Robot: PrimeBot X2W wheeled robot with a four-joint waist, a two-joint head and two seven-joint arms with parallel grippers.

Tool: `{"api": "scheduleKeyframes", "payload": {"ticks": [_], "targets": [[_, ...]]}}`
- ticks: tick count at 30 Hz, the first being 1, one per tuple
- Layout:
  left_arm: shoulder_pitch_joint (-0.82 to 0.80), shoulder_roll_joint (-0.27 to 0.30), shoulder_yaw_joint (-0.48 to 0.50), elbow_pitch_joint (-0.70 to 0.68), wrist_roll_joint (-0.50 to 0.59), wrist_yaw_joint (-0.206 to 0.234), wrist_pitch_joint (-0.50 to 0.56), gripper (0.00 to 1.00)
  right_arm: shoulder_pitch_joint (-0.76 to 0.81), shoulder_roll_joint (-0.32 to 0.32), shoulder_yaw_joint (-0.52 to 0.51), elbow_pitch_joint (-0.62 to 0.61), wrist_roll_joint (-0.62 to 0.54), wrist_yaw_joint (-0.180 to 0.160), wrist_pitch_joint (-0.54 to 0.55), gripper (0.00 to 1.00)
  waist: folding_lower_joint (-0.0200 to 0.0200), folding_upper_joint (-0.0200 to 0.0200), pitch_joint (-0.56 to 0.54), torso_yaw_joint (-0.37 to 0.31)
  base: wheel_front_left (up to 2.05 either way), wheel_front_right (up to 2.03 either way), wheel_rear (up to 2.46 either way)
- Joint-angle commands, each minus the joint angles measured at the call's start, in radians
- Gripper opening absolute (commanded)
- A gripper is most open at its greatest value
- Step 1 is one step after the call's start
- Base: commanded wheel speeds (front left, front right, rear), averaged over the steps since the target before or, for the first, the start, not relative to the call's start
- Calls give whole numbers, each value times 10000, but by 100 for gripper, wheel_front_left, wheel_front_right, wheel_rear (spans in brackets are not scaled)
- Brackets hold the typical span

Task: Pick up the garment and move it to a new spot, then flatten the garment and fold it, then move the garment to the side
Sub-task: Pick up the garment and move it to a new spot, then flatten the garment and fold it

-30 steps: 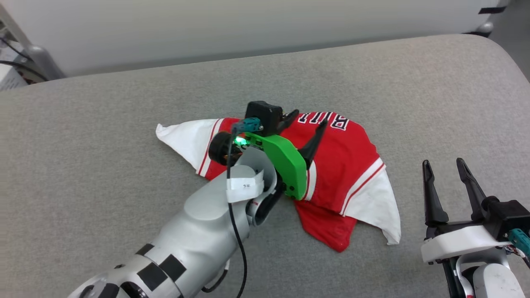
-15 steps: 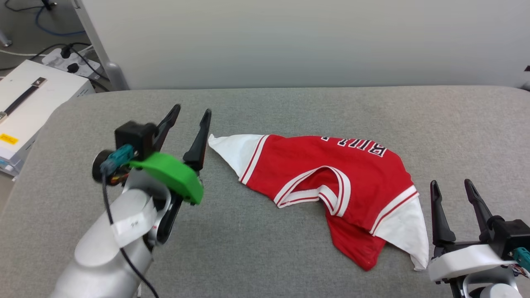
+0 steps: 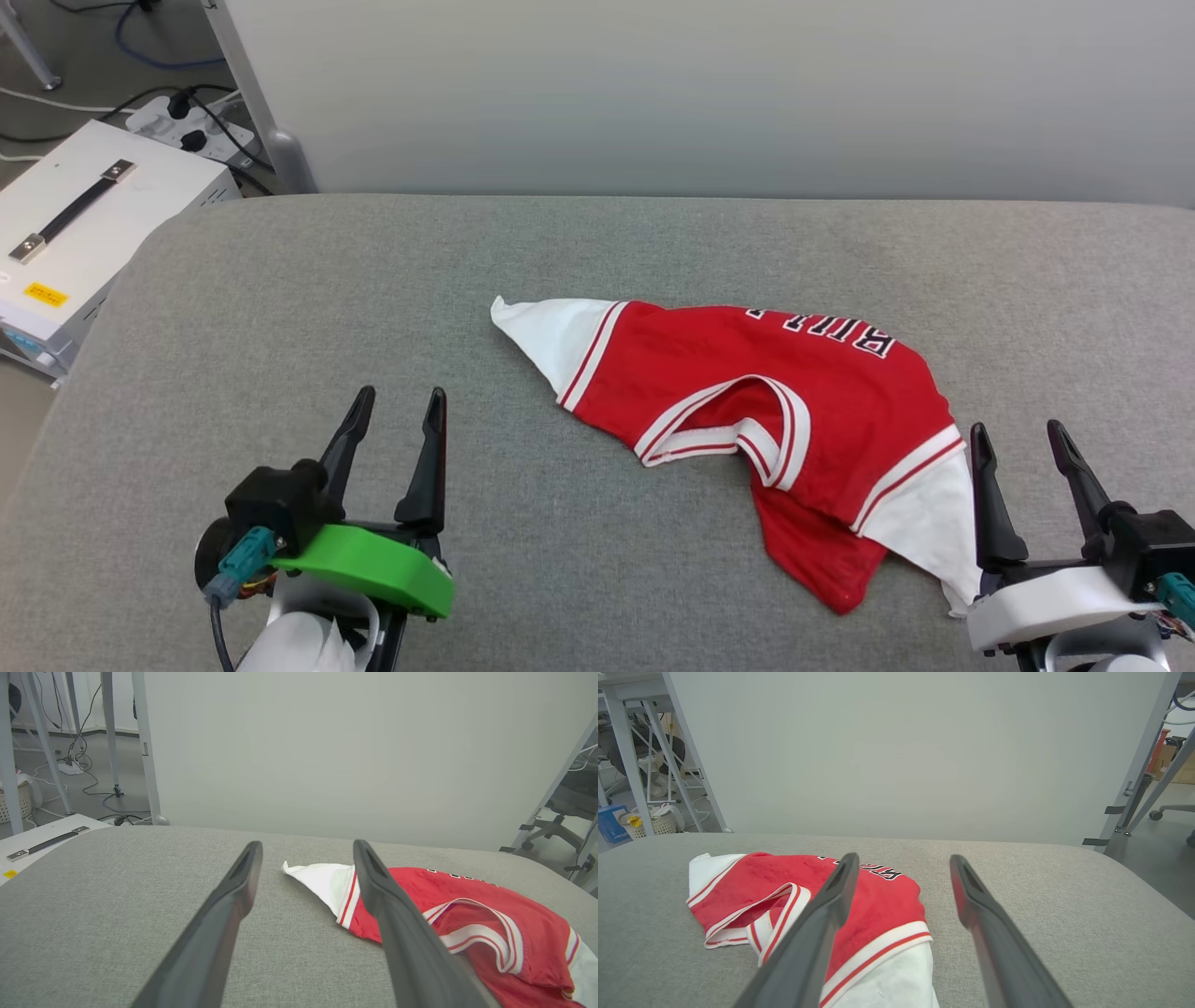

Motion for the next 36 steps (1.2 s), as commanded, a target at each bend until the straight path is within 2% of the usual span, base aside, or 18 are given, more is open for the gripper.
{"api": "scheduleKeyframes", "payload": {"ticks": [1, 4, 7, 16, 20, 23, 31, 32, 33, 34, 36], "targets": [[91, -76, 112, -34, 324, -167, -58, 100, 159, -20, -36, -18, -202, -9, -90, 100, 0, 109, 82, 41, 0, 0, 0], [-12, -229, 314, 42, 729, -421, -58, 100, 152, -20, -318, 115, -306, -9, -62, 100, 0, 109, 189, 100, 0, 0, 0], [-85, -435, 570, 48, 940, -596, -58, 100, 87, -20, -574, 243, -271, -9, 733, 100, 0, 109, 321, 122, 0, 0, 0], [-174, -1045, 992, 348, 1490, -1133, -58, 100, -109, -178, -1237, 208, 179, -9, 5580, 100, 0, 109, 870, 379, 0, 0, 0], [-340, -1179, 1072, 491, 1717, -1290, -58, 100, -99, -146, -1153, 197, 387, -9, 6926, 100, 0, 109, 1084, 619, 0, 0, 0], [-423, -1243, 1177, 572, 1809, -1369, -58, 100, -78, -130, -1050, 252, 452, -9, 7284, 100, 0, 109, 1207, 766, 0, 0, 0], [-540, -1365, 1373, 747, 1993, -1506, -59, 100, -79, -177, -752, 1102, 116, -9, 7350, 100, 0, 109, 1386, 983, 0, 0, 0], [-551, -1385, 1387, 772, 2010, -1518, -59, 100, -73, -241, -723, 1218, 33, -9, 7307, 48, 0, 109, 1378, 999, 0, 0, 0], [-556, -1396, 1401, 794, 2021, -1526, -59, 100, -79, -291, -700, 1287, -10, -9, 7250, 8, 0, 109, 1368, 1003, 0, 0, 0], [-555, -1408, 1425, 823, 2033, -1536, -59, 100, -102, -344, -694, 1342, -36, -9, 7142, 0, 0, 109, 1338, 995, 0, 0, 0], [-519, -1428, 1479, 882, 2049, -1549, -59, 100, -142, -482, -715, 1396, -83, -9, 6963, 0, 0, 109, 1237, 955, 0, 0, 0]]}}
